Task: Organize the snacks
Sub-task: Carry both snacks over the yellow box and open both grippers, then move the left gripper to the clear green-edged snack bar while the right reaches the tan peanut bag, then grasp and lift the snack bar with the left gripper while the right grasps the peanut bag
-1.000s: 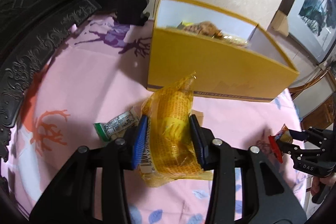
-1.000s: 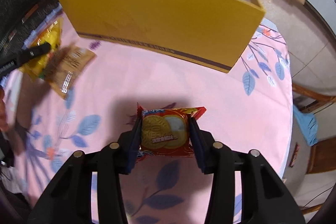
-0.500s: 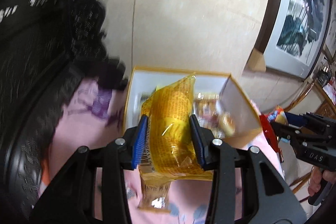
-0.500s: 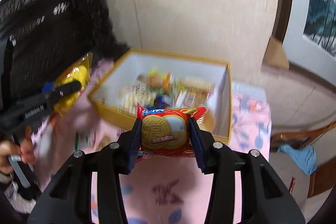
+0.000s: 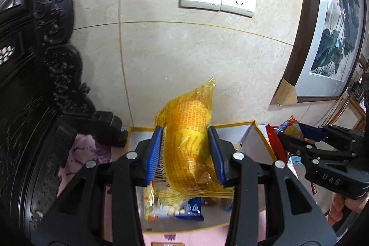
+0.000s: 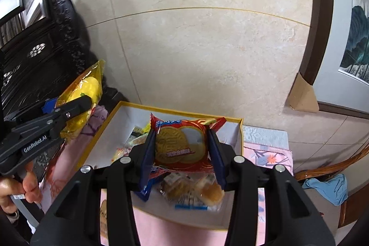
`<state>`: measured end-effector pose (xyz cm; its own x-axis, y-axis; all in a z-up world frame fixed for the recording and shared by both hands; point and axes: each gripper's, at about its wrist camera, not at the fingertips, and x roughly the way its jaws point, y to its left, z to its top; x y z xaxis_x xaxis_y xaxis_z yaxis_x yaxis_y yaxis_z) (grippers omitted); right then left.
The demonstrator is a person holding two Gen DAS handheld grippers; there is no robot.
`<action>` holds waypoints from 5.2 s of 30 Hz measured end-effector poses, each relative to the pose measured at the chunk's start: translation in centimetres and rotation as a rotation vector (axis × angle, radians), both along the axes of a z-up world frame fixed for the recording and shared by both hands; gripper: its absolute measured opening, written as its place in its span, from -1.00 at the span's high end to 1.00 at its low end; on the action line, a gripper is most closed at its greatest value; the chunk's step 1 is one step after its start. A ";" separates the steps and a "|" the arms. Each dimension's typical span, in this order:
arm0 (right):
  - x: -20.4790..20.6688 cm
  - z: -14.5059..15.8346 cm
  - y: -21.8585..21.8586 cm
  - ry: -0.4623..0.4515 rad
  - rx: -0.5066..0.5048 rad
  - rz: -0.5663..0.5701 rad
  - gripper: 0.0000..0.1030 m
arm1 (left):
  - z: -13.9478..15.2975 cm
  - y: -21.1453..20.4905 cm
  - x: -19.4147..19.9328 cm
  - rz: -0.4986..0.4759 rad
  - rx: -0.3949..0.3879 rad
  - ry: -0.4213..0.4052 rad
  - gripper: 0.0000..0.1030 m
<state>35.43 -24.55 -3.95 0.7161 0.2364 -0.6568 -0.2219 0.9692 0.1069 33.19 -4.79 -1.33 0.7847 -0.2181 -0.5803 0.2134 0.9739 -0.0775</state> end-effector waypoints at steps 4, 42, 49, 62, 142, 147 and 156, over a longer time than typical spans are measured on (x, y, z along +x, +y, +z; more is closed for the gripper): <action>1.8 -0.6 -0.2 0.019 -0.004 -0.012 0.12 | -0.7 -0.8 1.7 -0.009 0.009 0.018 0.21; -9.7 -7.9 7.6 0.226 0.101 0.134 -0.25 | -5.9 9.8 -8.5 0.234 0.095 0.095 -0.89; -11.2 -14.6 12.3 0.403 0.084 0.086 -0.25 | -8.2 14.5 -12.7 0.325 0.091 0.146 -0.91; -8.5 -22.0 17.1 0.597 0.070 -0.044 -0.25 | -10.4 19.6 -14.9 0.433 0.014 0.204 -0.91; -22.2 -21.7 6.0 0.433 0.047 0.069 0.22 | -22.6 9.7 -20.2 0.048 0.162 0.339 -0.28; -22.3 -21.7 5.9 0.432 0.055 0.062 0.22 | -23.6 9.7 -20.3 0.045 0.208 0.351 -0.36; -22.3 -21.7 5.8 0.435 0.058 0.066 0.18 | -22.5 10.3 -18.8 0.094 0.021 0.436 -0.62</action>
